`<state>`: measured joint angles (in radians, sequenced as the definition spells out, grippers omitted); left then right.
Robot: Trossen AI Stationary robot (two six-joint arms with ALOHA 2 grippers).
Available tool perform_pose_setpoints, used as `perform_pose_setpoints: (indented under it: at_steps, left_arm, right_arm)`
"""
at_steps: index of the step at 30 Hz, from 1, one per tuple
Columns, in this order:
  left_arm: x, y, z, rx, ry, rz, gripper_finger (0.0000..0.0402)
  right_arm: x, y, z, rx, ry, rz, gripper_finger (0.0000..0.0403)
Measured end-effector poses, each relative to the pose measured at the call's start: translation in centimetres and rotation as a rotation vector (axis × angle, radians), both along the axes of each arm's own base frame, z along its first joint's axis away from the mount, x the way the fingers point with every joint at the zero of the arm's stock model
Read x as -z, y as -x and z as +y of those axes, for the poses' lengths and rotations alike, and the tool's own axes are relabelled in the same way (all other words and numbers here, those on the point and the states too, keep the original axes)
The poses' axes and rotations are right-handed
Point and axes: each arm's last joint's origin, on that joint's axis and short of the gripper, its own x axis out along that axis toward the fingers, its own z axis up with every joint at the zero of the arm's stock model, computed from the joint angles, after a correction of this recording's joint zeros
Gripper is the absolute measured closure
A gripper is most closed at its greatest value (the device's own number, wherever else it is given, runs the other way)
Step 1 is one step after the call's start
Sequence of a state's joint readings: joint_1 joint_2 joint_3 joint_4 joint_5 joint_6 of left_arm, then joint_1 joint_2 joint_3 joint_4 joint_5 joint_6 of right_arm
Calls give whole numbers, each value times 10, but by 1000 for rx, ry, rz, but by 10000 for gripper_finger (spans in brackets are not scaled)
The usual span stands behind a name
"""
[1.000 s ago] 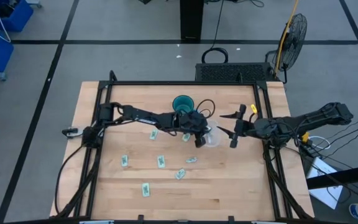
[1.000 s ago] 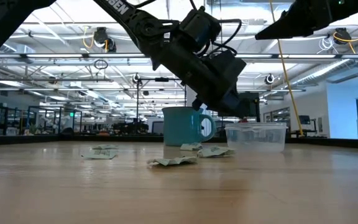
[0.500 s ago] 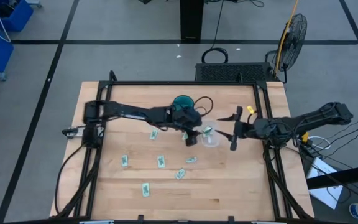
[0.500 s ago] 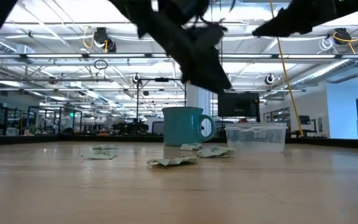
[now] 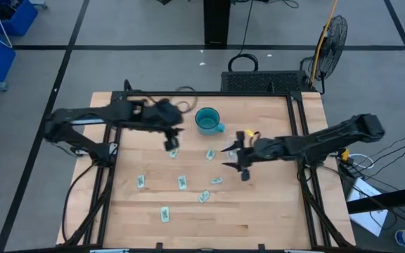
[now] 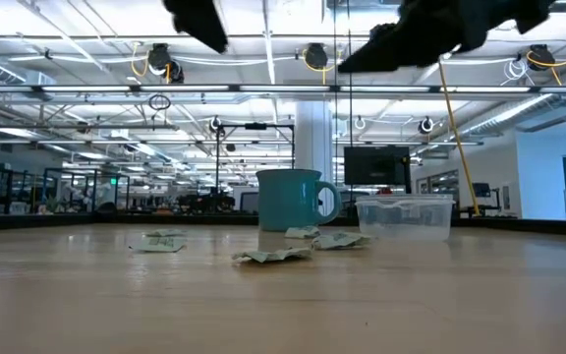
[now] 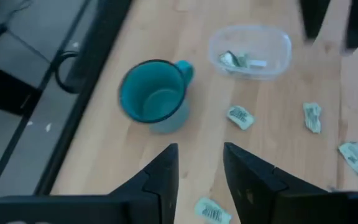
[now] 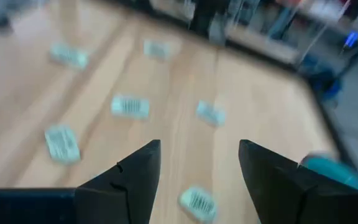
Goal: Pick and place Stevia / Truvia into bins
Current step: Put the stevia packet into the transparent bin
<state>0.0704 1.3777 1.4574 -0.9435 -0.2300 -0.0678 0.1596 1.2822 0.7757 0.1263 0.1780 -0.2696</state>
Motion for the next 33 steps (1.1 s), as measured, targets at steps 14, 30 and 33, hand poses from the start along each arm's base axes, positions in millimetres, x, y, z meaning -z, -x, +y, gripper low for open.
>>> perform_pose_setpoints:
  at_steps: [14,30,33]
  left_arm:
    - [-12,58,-2,-134,-29,145,279]
    - [-13,57,-2,-126,-65,143,279]
    - [-13,57,-2,-126,-65,145,279]
  right_arm:
    - [54,-81,-8,-36,52,377,190]
    - [86,-110,-68,-108,99,642,190]
    - [96,-110,-71,-140,60,672,190]
